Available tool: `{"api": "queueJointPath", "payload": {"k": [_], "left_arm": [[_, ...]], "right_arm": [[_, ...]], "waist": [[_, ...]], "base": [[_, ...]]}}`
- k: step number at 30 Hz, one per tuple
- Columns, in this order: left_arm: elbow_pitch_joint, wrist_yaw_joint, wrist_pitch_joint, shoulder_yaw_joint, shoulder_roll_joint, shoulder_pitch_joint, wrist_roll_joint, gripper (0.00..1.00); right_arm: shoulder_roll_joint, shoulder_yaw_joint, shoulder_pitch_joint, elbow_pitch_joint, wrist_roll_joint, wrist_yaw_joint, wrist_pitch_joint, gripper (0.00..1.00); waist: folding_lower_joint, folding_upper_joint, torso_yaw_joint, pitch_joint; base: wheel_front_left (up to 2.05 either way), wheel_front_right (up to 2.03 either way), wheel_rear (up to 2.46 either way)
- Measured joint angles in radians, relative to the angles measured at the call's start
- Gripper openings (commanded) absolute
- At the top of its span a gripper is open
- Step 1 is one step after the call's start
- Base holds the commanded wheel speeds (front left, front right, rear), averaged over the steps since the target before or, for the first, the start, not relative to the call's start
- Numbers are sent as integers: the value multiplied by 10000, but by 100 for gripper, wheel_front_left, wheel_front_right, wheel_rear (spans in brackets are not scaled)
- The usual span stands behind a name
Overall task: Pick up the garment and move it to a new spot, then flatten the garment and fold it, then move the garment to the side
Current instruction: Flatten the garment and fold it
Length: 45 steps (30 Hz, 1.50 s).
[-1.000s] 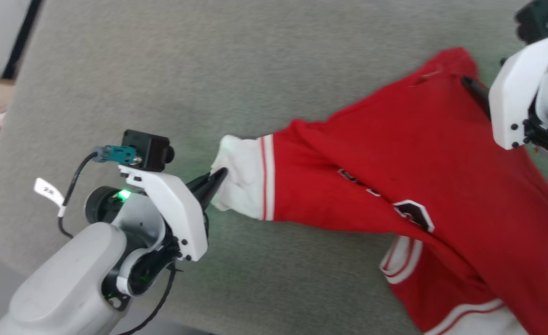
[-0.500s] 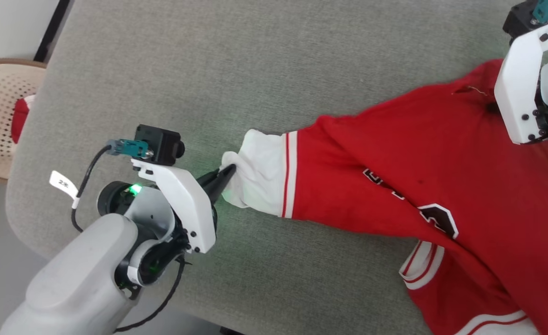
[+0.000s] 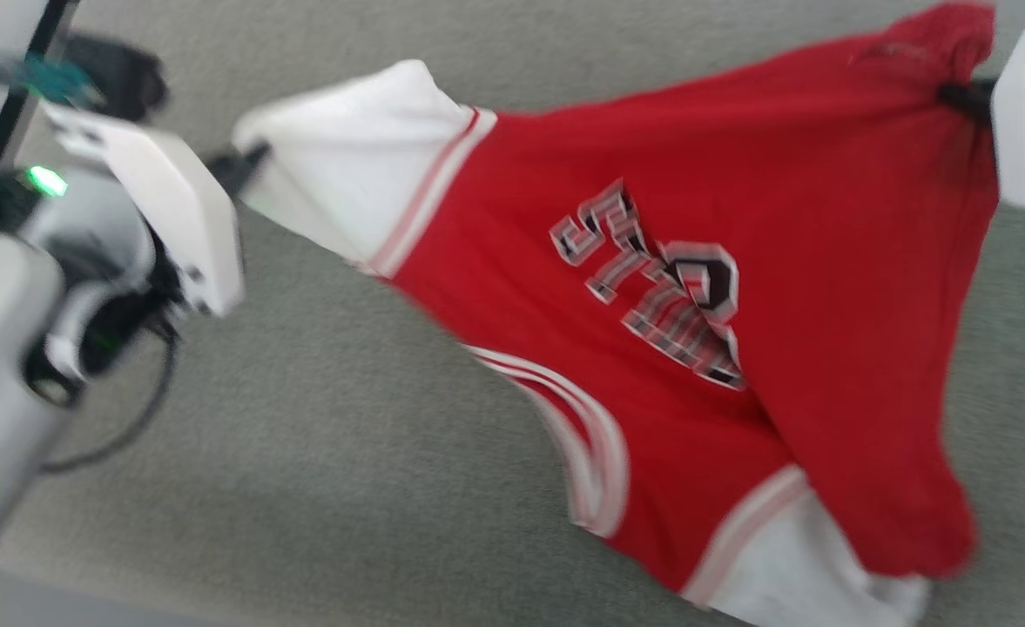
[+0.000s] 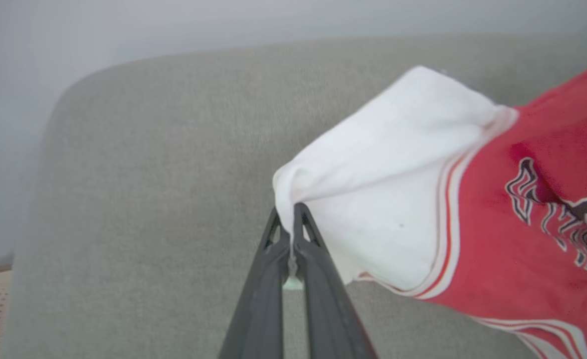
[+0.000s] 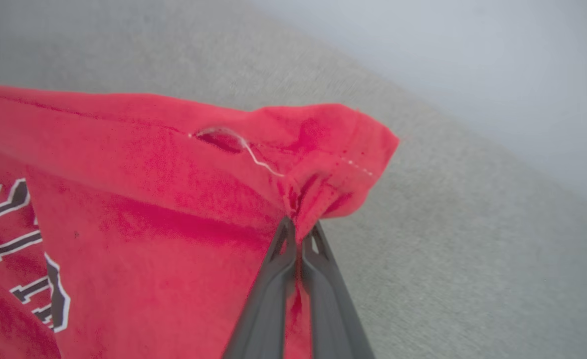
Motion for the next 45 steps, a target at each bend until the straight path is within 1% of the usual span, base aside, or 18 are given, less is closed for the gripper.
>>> {"api": "queueJointPath", "payload": {"k": [4, 6, 10, 16, 19, 21, 24, 28, 32, 34, 35, 37, 38, 40, 41, 44, 45], "left_arm": [[10, 73, 523, 163, 303, -1040, 217, 0], [104, 73, 740, 249, 366, -1525, 314, 0], [397, -40, 951, 397, 545, -2465, 568, 0], [892, -276, 1423, 422, 585, -3599, 777, 0], [1273, -462, 1256, 407, 412, -4245, 1112, 0], [1716, -598, 911, 382, 117, -4693, 1325, 0], [2608, -734, -13, 395, -399, -5560, 1891, 0], [3992, -876, -1760, 439, -1068, -7047, 2759, 0], [5087, -880, -4004, 476, -1678, -8457, 3753, 0], [5507, -819, -5323, 531, -1916, -9084, 4119, 0], [5657, -773, -6052, 564, -2019, -9336, 4368, 0], [6004, -826, -6880, 564, -2230, -9577, 4491, 0], [6132, -907, -7129, 554, -2309, -9597, 4602, 0], [6364, -1122, -7283, 522, -2428, -9590, 4637, 0], [6470, -1269, -7327, 487, -2424, -9522, 4711, 0], [7018, -1883, -7348, 213, -2330, -8762, 4669, 0], [7269, -2125, -7154, 153, -2337, -8362, 4472, 0]], "right_arm": [[84, -405, -244, -614, -144, 0, -134, 0], [176, -702, -366, -861, -163, 0, -224, 0], [382, -1055, -598, -1419, -178, 0, -194, 0], [717, -1607, -837, -2092, -82, 0, 328, 0], [844, -1866, -1151, -2150, -424, 0, 324, 0], [1041, -2029, -1449, -1923, -848, 0, -48, 0], [1361, -2027, -2133, -1210, -1854, 2, -1051, 0], [2015, -2069, -3295, 370, -3189, 2, -2725, 0], [2713, -2598, -4491, 1870, -4775, 2, -4964, 0], [2892, -2660, -5014, 2391, -5572, 4, -6073, 0], [3012, -2867, -5223, 2629, -5935, 4, -6719, 0], [3104, -3020, -5557, 3035, -6646, 2, -7691, 0], [3173, -3097, -5670, 3219, -6880, 2, -8126, 0], [3296, -3162, -5751, 3772, -7258, 2, -8368, 0], [3390, -3141, -5719, 4063, -7260, 2, -8433, 0], [3501, -2882, -5370, 4761, -7152, 2, -8314, 0], [3511, -2796, -5228, 5001, -7014, 2, -8205, 0]], "waist": [[0, 0, -491, -354], [0, 0, -705, -547], [0, 0, -1115, -885], [0, 0, -1601, -1220], [0, 0, -1716, -1116], [0, 0, -1742, -928], [0, 0, -1783, -530], [0, 0, -1858, 127], [0, 0, -1911, 760], [0, 0, -1912, 1015], [0, 0, -1903, 1122], [0, 0, -1846, 1258], [0, 0, -1799, 1296], [0, 0, -1713, 1308], [0, 0, -1682, 1297], [0, 0, -1614, 1214], [0, 0, -1595, 1184]], "base": [[0, 0, 0], [0, 0, 0], [0, 0, 0], [0, 0, 0], [0, 0, 0], [0, 0, 0], [0, 0, 0], [0, 0, 0], [0, 0, 0], [0, 0, 0], [0, 0, 0], [0, 0, 0], [0, 0, 0], [0, 0, 0], [0, 0, 0], [0, 0, 0], [0, 0, 0]]}}
